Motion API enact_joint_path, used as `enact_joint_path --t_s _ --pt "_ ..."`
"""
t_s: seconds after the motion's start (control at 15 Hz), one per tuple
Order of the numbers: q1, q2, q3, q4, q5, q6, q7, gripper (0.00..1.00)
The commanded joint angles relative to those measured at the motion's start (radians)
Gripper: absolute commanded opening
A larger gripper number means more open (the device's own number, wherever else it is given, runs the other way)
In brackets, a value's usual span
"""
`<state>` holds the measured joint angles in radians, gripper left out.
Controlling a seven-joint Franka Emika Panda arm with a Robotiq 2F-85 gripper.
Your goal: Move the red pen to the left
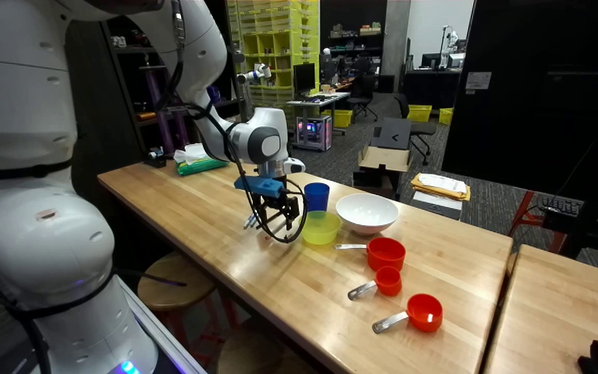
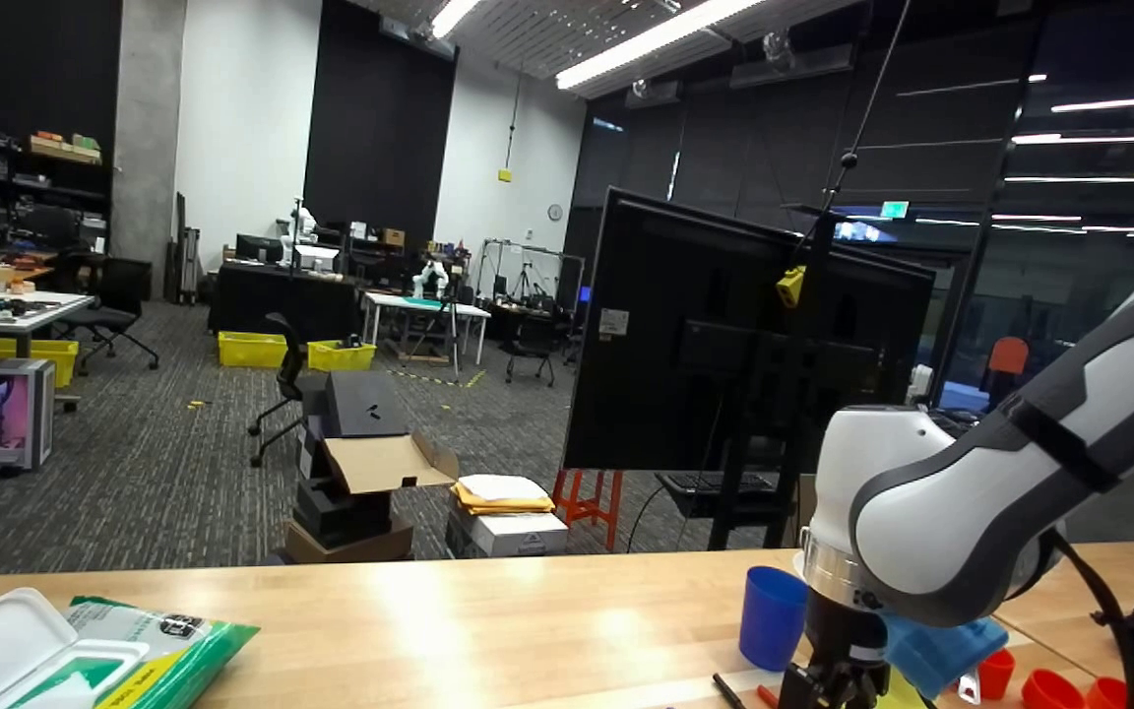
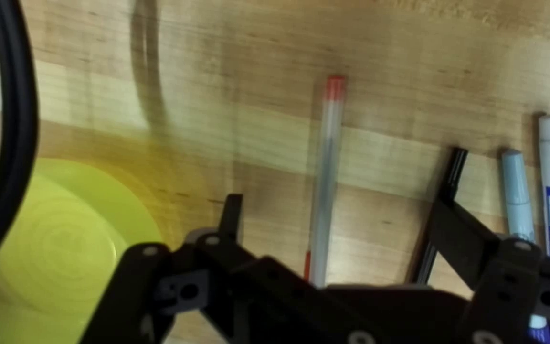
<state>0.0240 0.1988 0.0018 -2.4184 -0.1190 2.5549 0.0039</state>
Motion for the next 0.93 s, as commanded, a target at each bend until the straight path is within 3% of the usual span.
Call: enact_joint_path --t_s 0.0,0.87 --pt "-0.003 -0.008 0.01 -0.004 0.022 -0.024 -0.028 1.0" --pt "-0.029 -0.026 0.016 0.021 0.103 -0.122 -0.169 1.0"
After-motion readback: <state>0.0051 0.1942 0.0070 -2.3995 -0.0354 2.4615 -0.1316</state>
